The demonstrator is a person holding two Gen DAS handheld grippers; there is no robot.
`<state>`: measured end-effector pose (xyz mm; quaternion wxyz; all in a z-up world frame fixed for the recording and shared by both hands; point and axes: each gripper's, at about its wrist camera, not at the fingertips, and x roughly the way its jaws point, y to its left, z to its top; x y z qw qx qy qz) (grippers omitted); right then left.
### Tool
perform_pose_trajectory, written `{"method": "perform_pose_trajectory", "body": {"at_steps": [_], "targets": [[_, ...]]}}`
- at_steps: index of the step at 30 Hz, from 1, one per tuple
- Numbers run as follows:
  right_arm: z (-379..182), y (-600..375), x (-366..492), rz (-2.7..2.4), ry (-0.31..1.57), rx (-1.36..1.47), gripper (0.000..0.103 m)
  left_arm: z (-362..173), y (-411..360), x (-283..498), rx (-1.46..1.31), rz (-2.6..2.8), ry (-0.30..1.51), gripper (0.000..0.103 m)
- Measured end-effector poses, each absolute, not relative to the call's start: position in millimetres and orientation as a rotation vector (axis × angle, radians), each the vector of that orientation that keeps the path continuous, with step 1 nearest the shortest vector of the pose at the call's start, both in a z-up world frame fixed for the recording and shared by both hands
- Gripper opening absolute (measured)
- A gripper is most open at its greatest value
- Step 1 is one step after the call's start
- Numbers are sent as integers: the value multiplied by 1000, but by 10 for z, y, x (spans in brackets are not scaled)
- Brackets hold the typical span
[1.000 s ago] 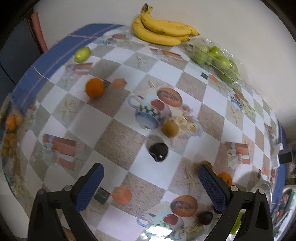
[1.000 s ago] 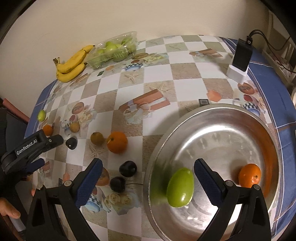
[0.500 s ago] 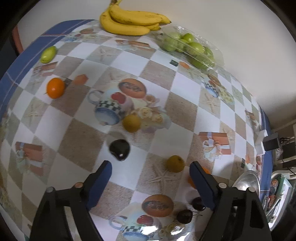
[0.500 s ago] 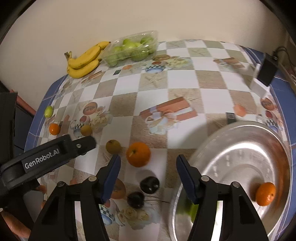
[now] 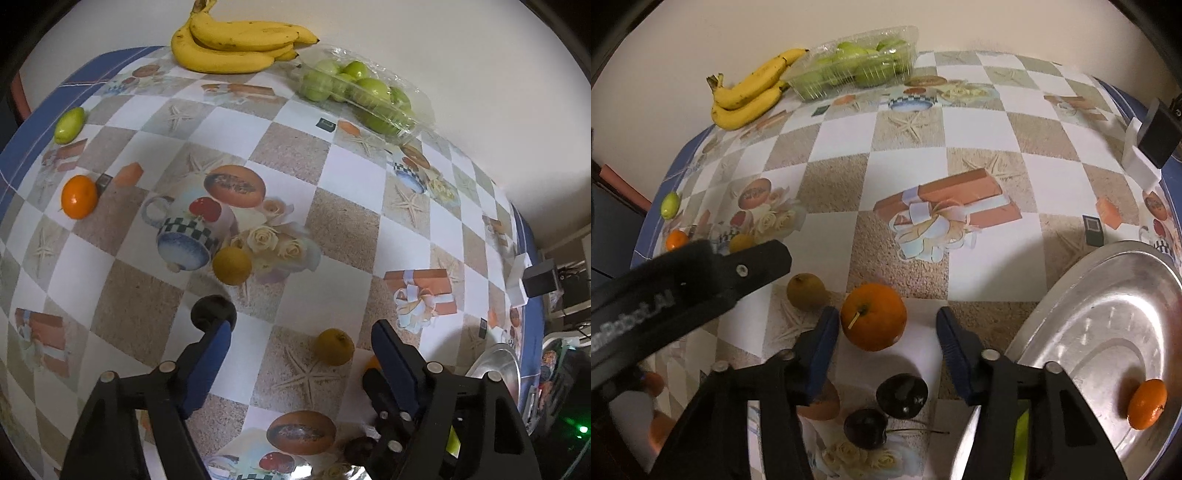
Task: Organize fruits
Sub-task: 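Grasp another orange with the right tool while the left tool grasps a kiwi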
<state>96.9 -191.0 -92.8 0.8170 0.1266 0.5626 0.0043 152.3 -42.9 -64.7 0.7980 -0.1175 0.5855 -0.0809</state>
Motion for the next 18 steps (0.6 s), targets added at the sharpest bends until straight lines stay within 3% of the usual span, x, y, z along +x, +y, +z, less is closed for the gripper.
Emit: {"method": "perform_pose_trajectory", "body": {"at_steps": [5,9,18], "targets": [[-915,-1876,984,32,1193,273,38,-643,-427,1512,-257,-180,1262,78],[-882,-1880,973,25,1187,265,38,-620,-449,1487,-249,-188,1258,72],[-781,-2089,868,-42,1185,286,38,-662,-572,1446,-223,-231,1269,47]]}}
